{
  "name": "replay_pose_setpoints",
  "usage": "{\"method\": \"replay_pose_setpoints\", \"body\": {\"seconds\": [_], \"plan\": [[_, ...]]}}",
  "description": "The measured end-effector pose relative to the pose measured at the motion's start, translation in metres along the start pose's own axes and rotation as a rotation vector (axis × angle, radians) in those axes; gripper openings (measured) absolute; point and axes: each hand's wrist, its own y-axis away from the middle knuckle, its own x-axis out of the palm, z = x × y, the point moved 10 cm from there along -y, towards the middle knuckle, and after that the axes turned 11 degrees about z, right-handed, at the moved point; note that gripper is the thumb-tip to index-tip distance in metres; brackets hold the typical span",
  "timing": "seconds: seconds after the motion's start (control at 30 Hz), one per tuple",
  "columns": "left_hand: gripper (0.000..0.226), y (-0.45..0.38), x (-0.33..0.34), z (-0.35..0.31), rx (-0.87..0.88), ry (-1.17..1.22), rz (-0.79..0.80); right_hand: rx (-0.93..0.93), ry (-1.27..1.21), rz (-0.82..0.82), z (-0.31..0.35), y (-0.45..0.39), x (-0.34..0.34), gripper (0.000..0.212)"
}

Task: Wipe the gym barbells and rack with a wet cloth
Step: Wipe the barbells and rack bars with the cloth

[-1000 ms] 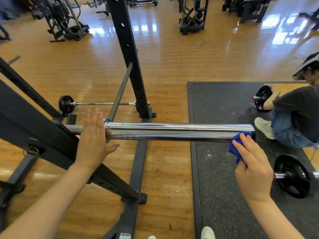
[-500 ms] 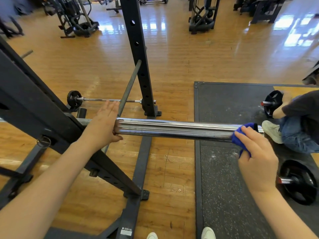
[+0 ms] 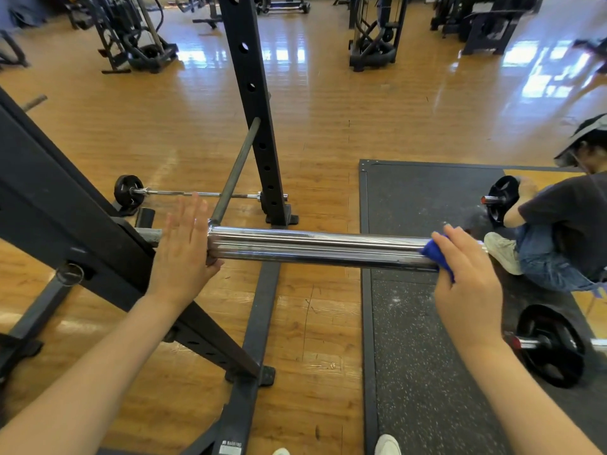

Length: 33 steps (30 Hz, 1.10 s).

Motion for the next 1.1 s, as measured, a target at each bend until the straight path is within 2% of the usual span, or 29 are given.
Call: {"method": "replay_pose_setpoints", "body": {"seconds": [0.2,0.27,0.4,0.53,0.6,0.67,0.77,0.83,0.97,1.03,1.1], "plan": [[0.110,-0.006,0.001,0.004,-0.017,-0.013,0.063,-0.064,-0.010,-0.008,0.002,0.024,-0.004,0.040],[0.108,-0.013,0.002,0.002,-0.010,0.017,0.166,-0.062,-0.005,0.009,0.002,0.032,-0.002,0.039],[0.114,-0.023,0.003,0.002,0.011,-0.079,0.344,-0.024,-0.009,0.040,0.003,0.042,-0.001,0.041],[0.118,-0.026,0.004,0.001,0.031,-0.109,0.431,0.022,-0.075,0.029,0.006,0.042,-0.009,0.043],[0.120,-0.024,-0.001,0.000,0.021,-0.096,0.391,-0.001,-0.083,-0.019,0.014,0.032,-0.017,0.043],[0.123,-0.016,-0.009,-0.004,0.022,-0.091,0.244,-0.033,-0.068,-0.035,0.021,0.011,-0.020,0.041],[0.126,-0.001,-0.005,-0.011,0.085,-0.100,0.079,-0.035,-0.005,0.051,0.023,-0.018,-0.004,0.040],[0.128,0.002,0.002,-0.009,0.100,-0.096,0.045,-0.026,0.014,0.114,0.023,-0.022,0.009,0.051],[0.116,-0.002,0.000,-0.006,0.080,-0.093,-0.025,-0.021,0.051,0.095,0.020,-0.005,0.009,0.054],[0.113,-0.005,0.001,-0.005,0.070,-0.077,-0.008,-0.027,0.061,0.073,0.016,0.006,0.007,0.056],[0.111,-0.010,0.000,-0.004,0.065,-0.043,0.066,-0.055,0.058,0.042,0.015,0.017,0.005,0.046]]}}
